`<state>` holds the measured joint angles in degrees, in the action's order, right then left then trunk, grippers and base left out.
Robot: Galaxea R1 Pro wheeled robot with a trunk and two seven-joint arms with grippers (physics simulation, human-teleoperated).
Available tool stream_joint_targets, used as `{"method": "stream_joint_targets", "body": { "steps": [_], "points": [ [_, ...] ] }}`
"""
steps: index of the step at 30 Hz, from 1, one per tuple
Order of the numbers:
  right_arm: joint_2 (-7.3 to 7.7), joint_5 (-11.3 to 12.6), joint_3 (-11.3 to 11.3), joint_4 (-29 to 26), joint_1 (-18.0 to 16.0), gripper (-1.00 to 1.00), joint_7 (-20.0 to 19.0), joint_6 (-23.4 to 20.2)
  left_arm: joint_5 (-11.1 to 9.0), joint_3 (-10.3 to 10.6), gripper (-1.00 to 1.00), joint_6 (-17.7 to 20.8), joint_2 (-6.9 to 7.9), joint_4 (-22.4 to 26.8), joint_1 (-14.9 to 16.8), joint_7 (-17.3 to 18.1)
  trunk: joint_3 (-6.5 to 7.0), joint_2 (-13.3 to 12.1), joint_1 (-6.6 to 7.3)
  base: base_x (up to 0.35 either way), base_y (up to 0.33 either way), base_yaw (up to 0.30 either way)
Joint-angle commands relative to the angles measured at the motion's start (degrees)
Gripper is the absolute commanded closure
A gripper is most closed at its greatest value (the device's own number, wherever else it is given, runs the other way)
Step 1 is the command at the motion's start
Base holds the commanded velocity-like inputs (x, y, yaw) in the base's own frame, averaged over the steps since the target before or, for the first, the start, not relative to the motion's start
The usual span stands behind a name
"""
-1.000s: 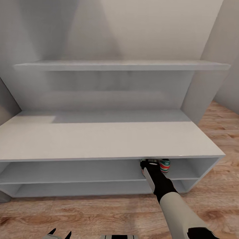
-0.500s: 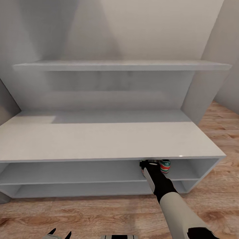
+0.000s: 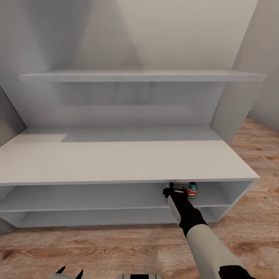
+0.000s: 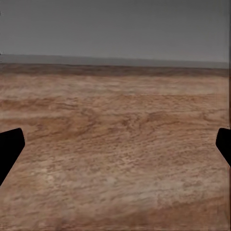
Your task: Pick up the two gym shoes and the two sandals from the corridor floor and place them onto the hallstand (shoe rack) in the corridor, making sure they are on the rack and not on the floor. Arrange them so the two gym shoes are next to each other and the two sandals are next to each other.
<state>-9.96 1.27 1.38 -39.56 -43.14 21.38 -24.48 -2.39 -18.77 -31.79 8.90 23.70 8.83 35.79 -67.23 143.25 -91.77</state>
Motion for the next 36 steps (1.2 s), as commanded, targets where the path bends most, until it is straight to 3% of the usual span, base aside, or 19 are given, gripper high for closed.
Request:
{"method": "stream_joint_targets", "body": {
  "steps": [1,36],
  "points": [
    [-0.04,0.14,0.11,-0.08,-0.02,-1.0,0.16,-0.23,-0.25,-0.3,-1.0,0.06,-0.02,-0.06,0.04,0.59,-0.05,0.02,0.04,-0.308,0.0,0.0],
    [-0.04,0.14,0.03,-0.01,0.0,-1.0,0.14,-0.24,-0.28,-0.3,-1.0,0.06,-0.02,-0.06,0.04,0.59,-0.05,0.02,0.04,-0.327,0.0,0.0]
  ]
}}
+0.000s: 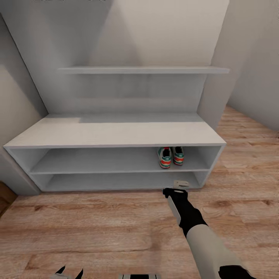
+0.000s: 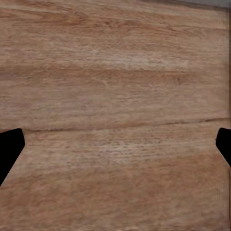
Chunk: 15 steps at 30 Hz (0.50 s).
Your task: Pick up the two gym shoes and the two sandals from the corridor floor and place them onto the hallstand (shoe rack) in the corridor, making sure they are on the rack and not on the floor. Arrange them so the two gym shoes are next to each other and the two sandals are next to each other.
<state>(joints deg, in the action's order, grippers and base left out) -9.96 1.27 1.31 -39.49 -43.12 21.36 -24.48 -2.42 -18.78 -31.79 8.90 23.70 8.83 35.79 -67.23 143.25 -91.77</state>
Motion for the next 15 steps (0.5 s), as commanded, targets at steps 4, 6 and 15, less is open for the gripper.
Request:
{"method": "stream_joint_targets", "body": {
  "steps": [4,6,15],
  "points": [
    [-0.04,0.14,0.1,-0.07,-0.02,-1.0,0.11,-0.23,-0.28,-0.29,-1.0,0.06,-0.02,-0.06,0.04,0.59,-0.05,0.02,0.04,-0.164,0.0,0.0],
    [-0.04,0.14,0.1,-0.05,0.03,-1.0,0.1,-0.22,-0.3,-0.29,-1.0,0.06,-0.02,-0.06,0.04,0.59,-0.05,0.02,0.04,-0.049,0.0,0.0],
    [-0.04,0.14,0.1,0.01,0.05,-1.0,0.09,-0.22,-0.22,-0.29,-1.0,0.06,-0.04,-0.06,0.04,0.55,-0.05,0.02,0.04,-0.01,0.0,0.0]
  ]
}}
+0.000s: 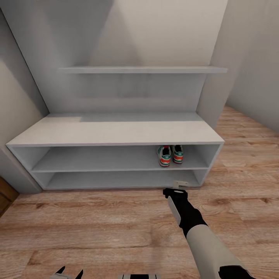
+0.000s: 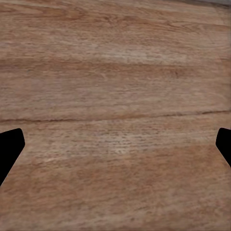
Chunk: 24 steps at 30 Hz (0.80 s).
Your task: Pick up the two gym shoes and the two sandals from the corridor floor and place them onto the hallstand (shoe rack) in the corridor, making sure they are on the rack and not on the floor. Arrange them so the two gym shoes are next to each other and the two sandals are next to each other.
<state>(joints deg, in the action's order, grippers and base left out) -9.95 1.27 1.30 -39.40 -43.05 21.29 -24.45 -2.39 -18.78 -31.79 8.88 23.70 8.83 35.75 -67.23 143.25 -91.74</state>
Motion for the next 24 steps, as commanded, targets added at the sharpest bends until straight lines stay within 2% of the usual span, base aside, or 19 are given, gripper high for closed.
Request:
{"method": "stream_joint_targets", "body": {
  "steps": [1,15,16,18,21,22,24],
  "points": [
    [-0.04,0.14,0.11,-0.08,-0.02,-1.0,0.16,-0.25,-0.25,-0.3,-1.0,0.06,-0.03,-0.06,0.04,0.58,-0.05,0.02,0.01,-0.002,0.0,0.0],
    [-0.04,0.05,0.09,4.73,0.23,-1.0,-0.18,0.63,-0.29,-0.28,-1.0,0.15,-0.07,0.08,0.04,0.49,-0.05,0.02,0.01,0.0,0.0,0.0],
    [-0.04,0.07,0.02,7.42,0.34,-1.0,-0.27,2.68,-0.31,-0.29,-1.0,0.2,-0.08,0.05,0.04,0.47,-0.05,0.02,0.01,0.0,0.0,0.0],
    [0.17,0.06,-0.01,8.92,0.5,-1.0,-0.41,4.17,-0.32,-0.32,-1.0,0.23,-0.1,0.04,0.04,0.47,-0.05,0.02,0.01,0.0,0.0,0.0],
    [1.37,-0.08,-0.06,12.51,0.98,-1.0,-1.04,7.75,-0.33,-0.36,-1.0,0.29,-0.15,0.04,0.04,0.43,-0.05,0.02,0.01,0.0,0.0,0.0],
    [3.99,-0.81,-0.24,20.89,1.51,-1.0,-5.37,15.95,-0.27,-0.45,-1.0,0.24,-0.3,0.0,0.04,0.39,-0.05,0.02,0.01,0.0,0.0,0.0],
    [4.91,-1.3,-0.27,23.48,1.56,-1.0,-7.69,18.62,-0.26,-0.47,-1.0,0.22,-0.33,0.0,0.04,0.38,-0.05,0.02,0.01,0.0,0.0,0.0]
  ]
}}
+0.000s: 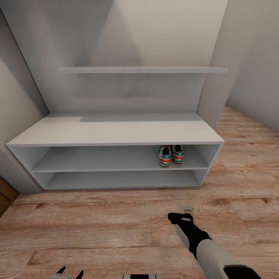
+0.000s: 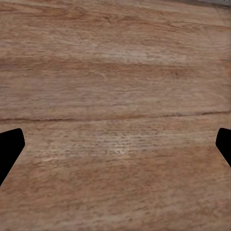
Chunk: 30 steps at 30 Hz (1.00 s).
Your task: Pick up the two gym shoes and the two sandals from the corridor floor and place them onto the hallstand (shoe rack) in the corridor, making sure they are on the rack and not on the floor. Arrange them so the two gym shoes are next to each other and the two sandals are next to each other.
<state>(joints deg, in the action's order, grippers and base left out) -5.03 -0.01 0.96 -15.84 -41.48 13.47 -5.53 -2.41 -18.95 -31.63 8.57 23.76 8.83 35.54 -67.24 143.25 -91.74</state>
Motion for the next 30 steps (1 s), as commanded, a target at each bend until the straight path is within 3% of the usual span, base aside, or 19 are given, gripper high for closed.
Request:
{"method": "stream_joint_targets", "body": {
  "steps": [1,5,9,10,19,21,30],
  "points": [
    [0.47,-0.3,0.06,1.22,0.01,-1.0,-1.19,1.04,-0.26,-0.32,-1.0,0.05,-0.03,-0.07,0.05,0.61,-0.04,0.02,0.01,0.0,0.0,0.0],
    [2.42,-1.17,0.03,6.1,0.06,-1.0,-6.86,5.86,-0.25,-0.36,-1.0,0.06,-0.05,-0.1,0.05,0.61,-0.04,0.02,0.01,0.0,0.0,0.0],
    [4.24,-1.58,0.02,9.91,0.08,-1.0,-12.12,9.3,-0.24,-0.35,-1.0,0.12,-0.1,-0.11,0.05,0.54,0.77,-0.74,0.47,0.0,0.0,0.0],
    [6.17,-1.75,0.01,12.42,0.17,-1.0,-15.96,11.17,-0.23,-0.37,-1.0,0.14,-0.12,-0.11,0.05,0.51,0.95,-1.14,0.69,0.0,0.0,0.0],
    [11.42,-1.52,0.07,13.95,3.26,-1.0,-23.08,14.47,-0.23,-0.38,-1.0,0.23,-0.19,-0.12,0.05,0.31,2.56,-4.75,2.67,0.0,0.0,0.0],
    [14.49,-1.41,0.21,14.13,5.98,-1.0,-30.46,18.34,-0.19,-0.38,-1.0,0.23,-0.28,-0.12,0.05,0.24,2.92,-5.55,3.1,0.0,0.0,0.0],
    [15.6,-1.26,0.27,14.12,8.54,-1.0,-34.68,20.49,-0.15,-0.38,-1.0,0.25,-0.38,-0.21,0.05,0.21,4.54,-9.16,5.08,0.0,0.0,0.0]
  ]
}}
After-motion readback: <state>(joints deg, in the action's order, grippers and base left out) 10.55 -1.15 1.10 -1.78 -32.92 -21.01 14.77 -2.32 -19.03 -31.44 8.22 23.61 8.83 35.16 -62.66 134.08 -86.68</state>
